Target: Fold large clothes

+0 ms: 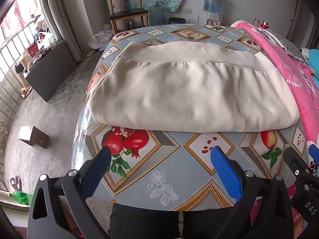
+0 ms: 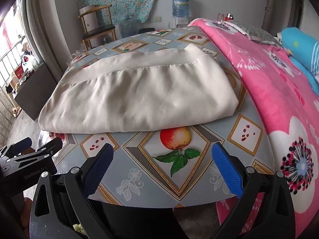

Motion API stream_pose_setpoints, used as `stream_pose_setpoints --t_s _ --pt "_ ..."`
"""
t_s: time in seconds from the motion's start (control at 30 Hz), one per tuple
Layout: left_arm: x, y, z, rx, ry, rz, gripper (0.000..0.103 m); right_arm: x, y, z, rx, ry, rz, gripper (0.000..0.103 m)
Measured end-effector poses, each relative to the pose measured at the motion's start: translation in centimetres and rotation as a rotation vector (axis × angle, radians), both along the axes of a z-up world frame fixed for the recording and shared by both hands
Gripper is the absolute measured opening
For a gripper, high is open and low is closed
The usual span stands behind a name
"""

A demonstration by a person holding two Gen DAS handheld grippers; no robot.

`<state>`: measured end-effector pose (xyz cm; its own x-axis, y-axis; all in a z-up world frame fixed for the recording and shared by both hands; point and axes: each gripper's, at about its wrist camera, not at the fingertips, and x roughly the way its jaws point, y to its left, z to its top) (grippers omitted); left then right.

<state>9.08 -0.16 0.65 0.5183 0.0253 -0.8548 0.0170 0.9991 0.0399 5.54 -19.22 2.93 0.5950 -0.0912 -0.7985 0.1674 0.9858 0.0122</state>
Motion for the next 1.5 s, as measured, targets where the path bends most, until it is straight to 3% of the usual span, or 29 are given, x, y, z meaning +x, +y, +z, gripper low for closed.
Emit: stream_pose_setpoints --t_s 1.5 --pt "0.15 0.28 0.32 -0.018 -0.008 -0.011 0.098 0.52 0.36 0.08 -0.024 0.002 0.003 0.096"
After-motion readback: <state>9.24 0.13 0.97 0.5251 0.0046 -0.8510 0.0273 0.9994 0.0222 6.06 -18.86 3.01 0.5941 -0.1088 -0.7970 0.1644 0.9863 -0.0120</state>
